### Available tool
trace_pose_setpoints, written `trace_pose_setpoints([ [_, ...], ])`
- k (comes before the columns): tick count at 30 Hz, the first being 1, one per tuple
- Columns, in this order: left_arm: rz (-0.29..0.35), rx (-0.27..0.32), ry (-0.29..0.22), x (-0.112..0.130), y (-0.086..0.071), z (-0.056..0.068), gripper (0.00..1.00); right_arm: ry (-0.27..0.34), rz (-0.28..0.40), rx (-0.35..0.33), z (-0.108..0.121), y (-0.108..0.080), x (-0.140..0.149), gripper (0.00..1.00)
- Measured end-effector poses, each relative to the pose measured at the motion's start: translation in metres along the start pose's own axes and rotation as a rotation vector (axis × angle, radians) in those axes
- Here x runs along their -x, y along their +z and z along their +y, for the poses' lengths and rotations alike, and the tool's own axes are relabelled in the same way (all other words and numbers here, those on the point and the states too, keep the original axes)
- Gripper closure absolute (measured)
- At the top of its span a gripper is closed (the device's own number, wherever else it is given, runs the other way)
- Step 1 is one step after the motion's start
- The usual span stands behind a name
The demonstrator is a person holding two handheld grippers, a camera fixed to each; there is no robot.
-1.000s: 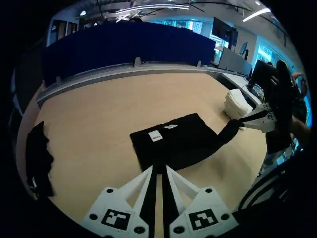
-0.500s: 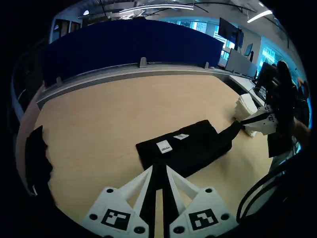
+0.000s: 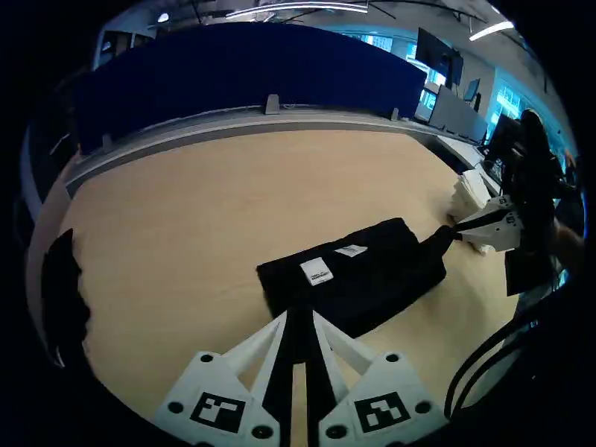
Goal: Fold towel
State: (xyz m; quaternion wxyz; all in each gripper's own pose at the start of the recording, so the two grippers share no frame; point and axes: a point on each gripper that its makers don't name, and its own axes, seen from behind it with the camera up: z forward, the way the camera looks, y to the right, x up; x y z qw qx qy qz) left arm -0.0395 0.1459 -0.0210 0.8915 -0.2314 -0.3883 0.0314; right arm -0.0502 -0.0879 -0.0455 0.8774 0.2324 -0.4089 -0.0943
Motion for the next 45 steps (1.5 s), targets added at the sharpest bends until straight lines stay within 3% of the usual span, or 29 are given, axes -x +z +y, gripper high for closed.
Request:
trace_pose_setpoints([
  [14,-0.026,-0.017,-0.026,0.016,0.046,-0.012,0.91,0.059,-0.04,0.033,0.007,0.045,0.019,0.85],
  [25,-0.032,-0.038,-0.012,0.016,0.064,-0.023,0.91,0.07,-0.046,0.073,0.019,0.061,0.015,0.8],
  [32,-0.035,-0.06,-0.007,0.014,0.071,-0.031,0.88,0.073,-0.035,0.096,0.023,0.068,0.007,0.72],
  [45,-0.015,-0.099,-0.019,0.001,0.06,-0.049,0.58,0.105,0.0,0.132,0.037,0.07,-0.012,0.44],
])
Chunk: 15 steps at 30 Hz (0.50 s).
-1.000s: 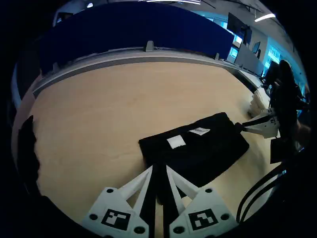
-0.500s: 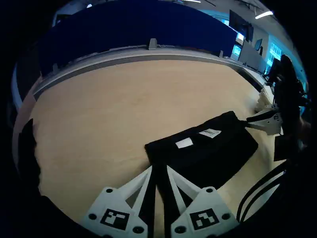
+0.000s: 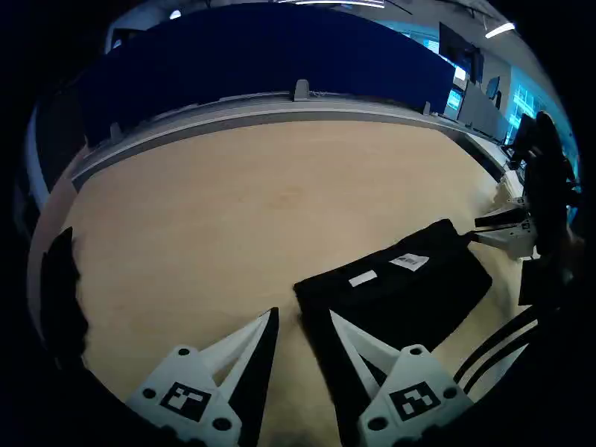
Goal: Fold towel
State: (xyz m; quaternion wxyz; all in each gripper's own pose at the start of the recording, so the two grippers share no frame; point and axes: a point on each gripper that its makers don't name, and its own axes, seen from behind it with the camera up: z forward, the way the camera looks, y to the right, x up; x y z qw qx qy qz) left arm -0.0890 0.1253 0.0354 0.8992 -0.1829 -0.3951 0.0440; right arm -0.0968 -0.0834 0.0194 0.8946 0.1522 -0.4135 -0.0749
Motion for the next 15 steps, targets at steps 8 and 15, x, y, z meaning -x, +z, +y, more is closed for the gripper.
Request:
trace_pose_setpoints([
  [8,0.007,-0.007,-0.01,0.0,-0.008,-0.006,0.26,0.023,0.033,0.006,0.003,-0.004,-0.014,0.19],
  [15,0.011,0.003,-0.014,-0.001,-0.014,-0.003,0.17,0.036,0.044,0.001,0.001,-0.009,-0.015,0.1],
])
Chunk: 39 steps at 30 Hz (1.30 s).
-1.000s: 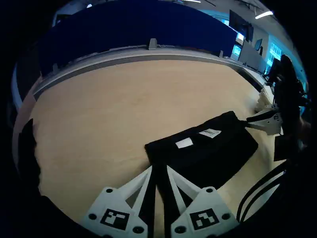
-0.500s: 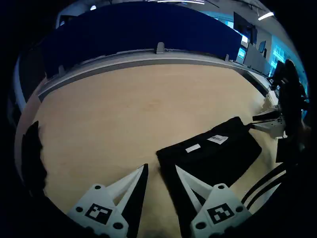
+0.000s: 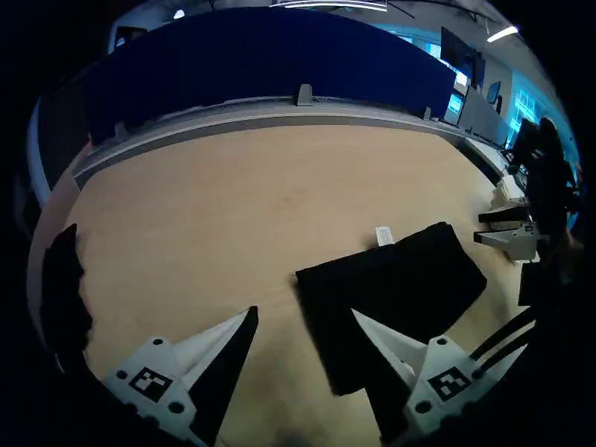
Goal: Fold towel
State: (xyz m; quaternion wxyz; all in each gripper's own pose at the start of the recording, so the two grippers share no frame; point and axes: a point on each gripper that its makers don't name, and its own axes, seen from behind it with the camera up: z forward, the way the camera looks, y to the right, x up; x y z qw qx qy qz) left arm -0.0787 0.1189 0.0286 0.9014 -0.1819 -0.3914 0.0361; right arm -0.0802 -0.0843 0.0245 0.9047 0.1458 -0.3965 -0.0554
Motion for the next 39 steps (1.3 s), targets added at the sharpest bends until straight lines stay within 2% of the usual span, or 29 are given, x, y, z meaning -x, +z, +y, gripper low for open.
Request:
trace_pose_setpoints([
  [9,0.017,-0.011,0.006,-0.002,-0.016,0.004,0.16,-0.011,0.013,-0.002,-0.005,-0.022,0.0,0.1],
  [24,0.033,-0.053,-0.009,0.022,-0.073,0.01,0.15,-0.02,0.033,-0.004,-0.014,-0.075,0.025,0.1],
  [30,0.044,-0.086,-0.046,0.029,-0.094,0.006,0.15,-0.053,0.025,-0.038,-0.017,-0.08,0.034,0.09],
  [39,0.067,-0.15,-0.12,0.044,-0.127,-0.003,0.15,-0.177,-0.038,-0.126,-0.033,-0.075,0.053,0.09],
])
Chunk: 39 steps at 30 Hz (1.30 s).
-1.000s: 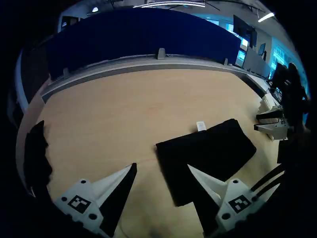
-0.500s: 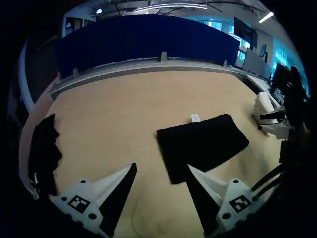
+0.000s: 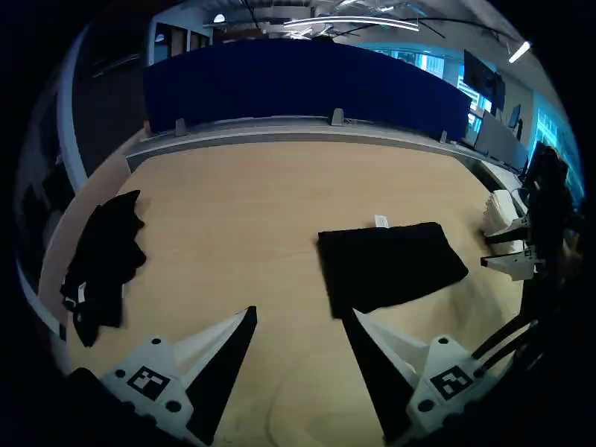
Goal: Fold towel
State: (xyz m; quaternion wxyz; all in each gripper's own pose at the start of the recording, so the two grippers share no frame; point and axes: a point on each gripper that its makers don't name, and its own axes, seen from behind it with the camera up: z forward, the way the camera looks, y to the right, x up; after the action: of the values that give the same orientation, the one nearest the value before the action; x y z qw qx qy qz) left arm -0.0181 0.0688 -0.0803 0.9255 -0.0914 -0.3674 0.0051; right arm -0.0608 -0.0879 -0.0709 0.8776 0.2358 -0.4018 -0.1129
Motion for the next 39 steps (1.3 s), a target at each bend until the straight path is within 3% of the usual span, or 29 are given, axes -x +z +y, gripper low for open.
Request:
trace_pose_setpoints([
  [8,0.015,-0.04,-0.062,0.01,-0.026,-0.015,0.15,-0.084,-0.057,-0.047,-0.012,0.013,0.013,0.09],
  [15,0.022,-0.066,-0.082,0.015,-0.039,-0.023,0.15,-0.124,-0.095,-0.057,-0.009,0.026,0.021,0.13],
  [27,0.019,-0.091,-0.091,0.028,-0.058,-0.026,0.15,-0.147,-0.173,-0.077,-0.001,0.045,0.044,0.52],
  [34,0.014,-0.095,-0.106,0.033,-0.06,-0.029,0.15,-0.136,-0.189,-0.101,-0.002,0.05,0.047,0.66],
  [39,0.011,-0.097,-0.111,0.036,-0.059,-0.03,0.15,-0.134,-0.195,-0.111,-0.002,0.05,0.046,0.83],
])
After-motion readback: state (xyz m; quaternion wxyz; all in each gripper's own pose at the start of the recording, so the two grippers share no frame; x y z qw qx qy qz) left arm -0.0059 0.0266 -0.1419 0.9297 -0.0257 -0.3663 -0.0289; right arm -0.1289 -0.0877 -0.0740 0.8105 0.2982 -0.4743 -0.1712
